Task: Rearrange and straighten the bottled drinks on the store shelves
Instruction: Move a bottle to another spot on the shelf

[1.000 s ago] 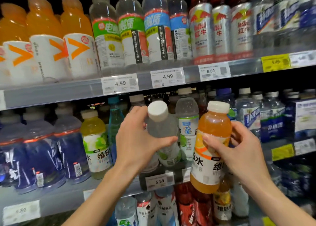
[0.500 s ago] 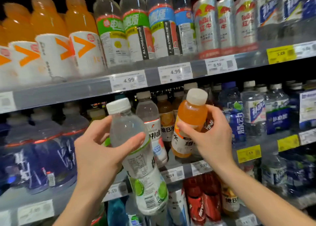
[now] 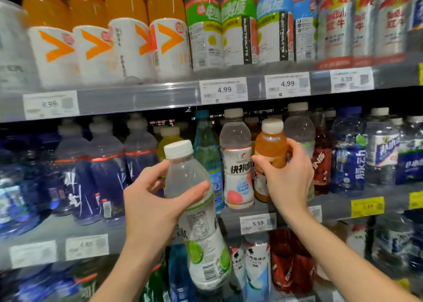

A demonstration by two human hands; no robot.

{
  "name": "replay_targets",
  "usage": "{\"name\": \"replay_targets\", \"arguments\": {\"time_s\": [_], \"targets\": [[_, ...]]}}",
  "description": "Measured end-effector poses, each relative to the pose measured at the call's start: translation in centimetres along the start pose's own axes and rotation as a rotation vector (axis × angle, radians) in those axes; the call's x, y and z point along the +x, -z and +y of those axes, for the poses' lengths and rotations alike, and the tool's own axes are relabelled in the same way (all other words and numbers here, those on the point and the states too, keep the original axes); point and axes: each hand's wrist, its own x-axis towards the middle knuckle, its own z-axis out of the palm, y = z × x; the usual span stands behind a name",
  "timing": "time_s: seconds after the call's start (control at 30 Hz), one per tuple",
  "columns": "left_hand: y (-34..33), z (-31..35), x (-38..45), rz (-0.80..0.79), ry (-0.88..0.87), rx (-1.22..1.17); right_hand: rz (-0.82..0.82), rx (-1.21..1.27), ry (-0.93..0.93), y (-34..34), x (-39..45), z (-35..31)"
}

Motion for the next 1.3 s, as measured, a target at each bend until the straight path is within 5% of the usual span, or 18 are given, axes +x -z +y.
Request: {"name": "replay_targets", "arguments": {"time_s": [0.6,1.2,1.3], "targets": [[3.3,0.3,-0.5,0.093,-0.014,0.011,-0.109,-0.482,0.097,-0.9,1.1,-1.4],[4.3,0.5,-1.6,0.110,-0.003,0.035,-0.057,-0.241,0.216,1.9,-2.2,-2.3],[5.3,0.9,-2.5,0.089,-0.006,0.080,-0.459,0.133,0.260,2.9,-6.5,-5.6]]}}
